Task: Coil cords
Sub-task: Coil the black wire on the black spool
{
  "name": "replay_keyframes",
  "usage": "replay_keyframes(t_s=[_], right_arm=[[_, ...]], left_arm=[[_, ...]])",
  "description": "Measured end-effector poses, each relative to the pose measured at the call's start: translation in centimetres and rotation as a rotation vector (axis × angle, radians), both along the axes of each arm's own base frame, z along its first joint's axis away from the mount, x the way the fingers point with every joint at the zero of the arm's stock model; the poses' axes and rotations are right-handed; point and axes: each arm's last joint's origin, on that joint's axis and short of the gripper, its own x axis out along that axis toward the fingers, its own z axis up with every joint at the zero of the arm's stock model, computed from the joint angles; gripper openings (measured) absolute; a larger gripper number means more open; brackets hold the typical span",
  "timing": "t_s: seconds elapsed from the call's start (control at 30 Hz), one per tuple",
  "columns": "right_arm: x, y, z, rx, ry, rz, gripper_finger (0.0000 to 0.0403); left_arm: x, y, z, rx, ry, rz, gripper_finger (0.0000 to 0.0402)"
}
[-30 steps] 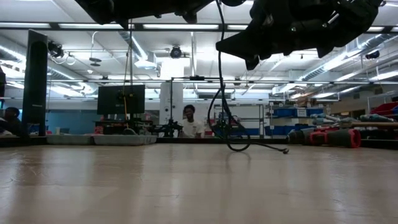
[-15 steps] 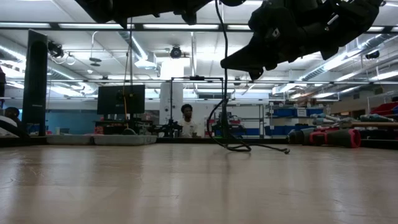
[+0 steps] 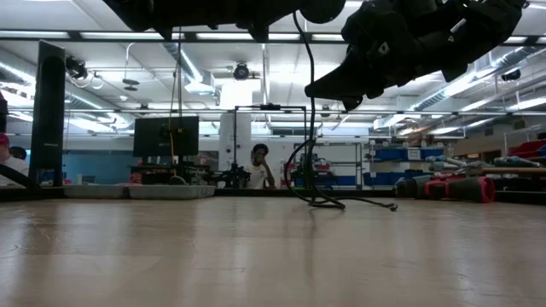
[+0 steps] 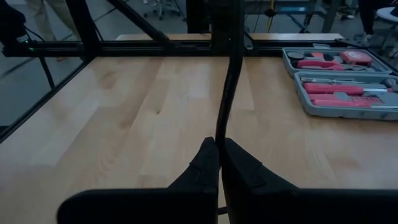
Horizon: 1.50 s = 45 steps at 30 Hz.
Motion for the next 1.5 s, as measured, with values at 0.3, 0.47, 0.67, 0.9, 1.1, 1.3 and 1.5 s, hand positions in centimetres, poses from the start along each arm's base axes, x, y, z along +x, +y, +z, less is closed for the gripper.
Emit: replay_keyframes(t_s=[0.3,0.47,0.67,0.9,1.1,1.3,1.5], right_arm=[[0.00,0.00,0.00,-0.001,0.000,0.001,0.0000],[0.00,0.00,0.01,-0.002,-0.001,0.001,0.0000],[0.02,-0.01,0.07,-0.009,-0.008,0.002,0.0000],[0.02,-0.01,0.08,-0.011,-0.010,0.004,0.0000],[0.02,-0.04,0.08,-0.012,-0.010,0.003,0.0000],[0.02,-0.04,0.08,-0.011,-0.010,0.003,0.0000],[0.02,-0.03,0.08,-0.012,-0.009,0.003,0.0000]], left_arm=[[-0.01,0.00,-0.15,-0.001,0.016,-0.001,0.0000],[-0.01,0.00,-0.13,-0.001,0.015,-0.002,0.0000],[0.00,-0.06,-0.15,-0.025,0.020,0.005,0.0000],[0.00,-0.29,-0.15,-0.031,0.020,0.003,0.0000],[0.01,-0.55,-0.15,-0.028,0.020,0.008,0.0000],[0.01,-0.52,-0.15,-0.027,0.021,0.013,0.0000],[0.01,-0.53,-0.16,-0.026,0.021,0.013,0.0000]])
